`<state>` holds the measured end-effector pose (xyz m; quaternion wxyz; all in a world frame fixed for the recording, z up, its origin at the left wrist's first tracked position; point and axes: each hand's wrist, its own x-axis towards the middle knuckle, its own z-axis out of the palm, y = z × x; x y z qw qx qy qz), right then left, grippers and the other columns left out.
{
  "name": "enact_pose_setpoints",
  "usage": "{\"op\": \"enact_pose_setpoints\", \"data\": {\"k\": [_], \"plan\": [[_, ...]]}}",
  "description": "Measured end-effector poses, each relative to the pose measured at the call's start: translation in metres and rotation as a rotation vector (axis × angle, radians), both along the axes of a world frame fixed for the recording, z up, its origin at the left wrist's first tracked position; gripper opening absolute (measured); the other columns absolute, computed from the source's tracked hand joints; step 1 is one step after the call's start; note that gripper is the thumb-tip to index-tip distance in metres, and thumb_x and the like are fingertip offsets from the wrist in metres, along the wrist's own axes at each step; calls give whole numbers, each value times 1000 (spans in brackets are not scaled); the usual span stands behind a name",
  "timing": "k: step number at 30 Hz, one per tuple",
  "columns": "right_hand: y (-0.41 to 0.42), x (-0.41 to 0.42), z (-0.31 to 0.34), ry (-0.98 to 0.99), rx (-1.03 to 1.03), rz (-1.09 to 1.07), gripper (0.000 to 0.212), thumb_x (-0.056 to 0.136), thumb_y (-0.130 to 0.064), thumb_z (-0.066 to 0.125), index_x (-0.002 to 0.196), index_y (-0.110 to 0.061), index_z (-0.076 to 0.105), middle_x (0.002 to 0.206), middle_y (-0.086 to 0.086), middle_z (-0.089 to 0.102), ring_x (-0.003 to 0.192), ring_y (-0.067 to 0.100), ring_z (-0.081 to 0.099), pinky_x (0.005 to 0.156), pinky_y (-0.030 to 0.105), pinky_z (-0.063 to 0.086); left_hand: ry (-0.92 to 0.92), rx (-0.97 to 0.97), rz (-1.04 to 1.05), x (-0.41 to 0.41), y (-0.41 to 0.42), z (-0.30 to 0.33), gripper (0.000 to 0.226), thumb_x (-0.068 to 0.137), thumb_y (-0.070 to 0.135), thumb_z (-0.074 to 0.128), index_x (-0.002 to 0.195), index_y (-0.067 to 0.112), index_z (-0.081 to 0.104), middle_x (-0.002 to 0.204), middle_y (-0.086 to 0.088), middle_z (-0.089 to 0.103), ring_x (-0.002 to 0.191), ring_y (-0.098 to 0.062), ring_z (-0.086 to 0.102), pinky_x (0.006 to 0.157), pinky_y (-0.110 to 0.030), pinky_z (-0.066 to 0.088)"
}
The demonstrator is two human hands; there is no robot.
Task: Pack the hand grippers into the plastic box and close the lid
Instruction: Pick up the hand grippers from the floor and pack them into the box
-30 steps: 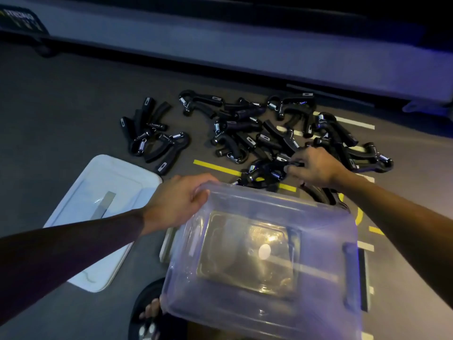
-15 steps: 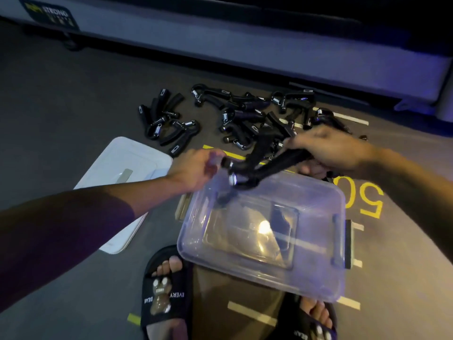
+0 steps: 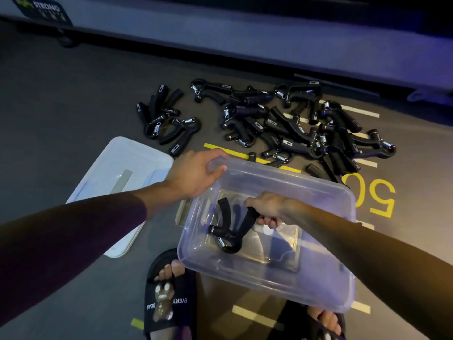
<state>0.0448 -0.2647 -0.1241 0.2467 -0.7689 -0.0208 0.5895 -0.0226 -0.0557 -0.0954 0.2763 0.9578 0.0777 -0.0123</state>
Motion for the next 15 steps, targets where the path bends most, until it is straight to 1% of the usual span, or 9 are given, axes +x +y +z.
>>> {"op": "enact_pose_setpoints", "data": {"k": [2, 4, 5, 7, 9, 11, 13, 15], "plan": [[5, 0, -6, 5, 5, 8, 49, 105, -38, 34, 84, -1, 58, 59, 12, 53, 38, 16, 35, 42, 19, 32, -3, 3, 2, 0, 0, 0, 36, 92, 64, 50, 118, 43, 62, 54, 11, 50, 72, -25, 62, 70, -35, 53], [7, 1, -10, -35, -11, 98, 55, 106, -45, 29, 101, 0, 59, 73, 18, 64, 46, 22, 50, 45, 28, 48, -11, 9, 1, 0, 1, -1, 44, 92, 70, 39, 117, 41, 61, 53, 11, 50, 64, -20, 56, 66, -32, 50], [8, 2, -13, -59, -21, 155, 52, 105, -48, 31, 108, -2, 56, 82, 20, 69, 53, 25, 58, 48, 33, 54, -21, 10, -5, 0, 2, -2, 45, 95, 70, 34, 116, 40, 60, 53, 10, 50, 62, -19, 55, 65, -32, 50], [6, 3, -19, -99, -7, 233, 35, 103, -44, 44, 113, -11, 49, 94, 23, 71, 66, 31, 68, 54, 42, 60, -44, 18, -25, -1, 4, -2, 45, 100, 65, 27, 110, 35, 59, 57, 9, 51, 62, -20, 56, 64, -34, 51], [3, 1, -25, -158, 22, 263, 25, 100, -31, 54, 115, -13, 45, 95, 22, 69, 73, 33, 74, 57, 46, 62, -46, 37, -40, -2, 4, -2, 44, 102, 61, 24, 104, 32, 57, 57, 9, 51, 62, -22, 57, 63, -36, 52], [1, -5, -30, -247, 37, 281, 24, 99, -22, 56, 118, -14, 44, 91, 18, 68, 67, 29, 75, 52, 41, 62, -34, 75, -58, 0, 3, 0, 44, 102, 60, 23, 102, 31, 56, 61, 9, 52, 65, -23, 59, 62, -36, 51], [1, -12, -32, -316, 38, 287, 24, 98, -20, 56, 118, -13, 43, 86, 16, 69, 59, 27, 73, 46, 36, 59, -25, 103, -91, 4, 3, 5, 43, 101, 58, 24, 104, 32, 58, 77, 9, 54, 79, -23, 60, 67, -37, 50], [1, -19, -35, -370, 32, 283, 28, 97, -20, 58, 118, -13, 41, 90, 17, 69, 56, 27, 73, 46, 39, 60, -48, 127, -162, 7, 3, 8, 44, 102, 54, 26, 114, 31, 61, 96, 7, 53, 94, -19, 56, 74, -39, 51]]}}
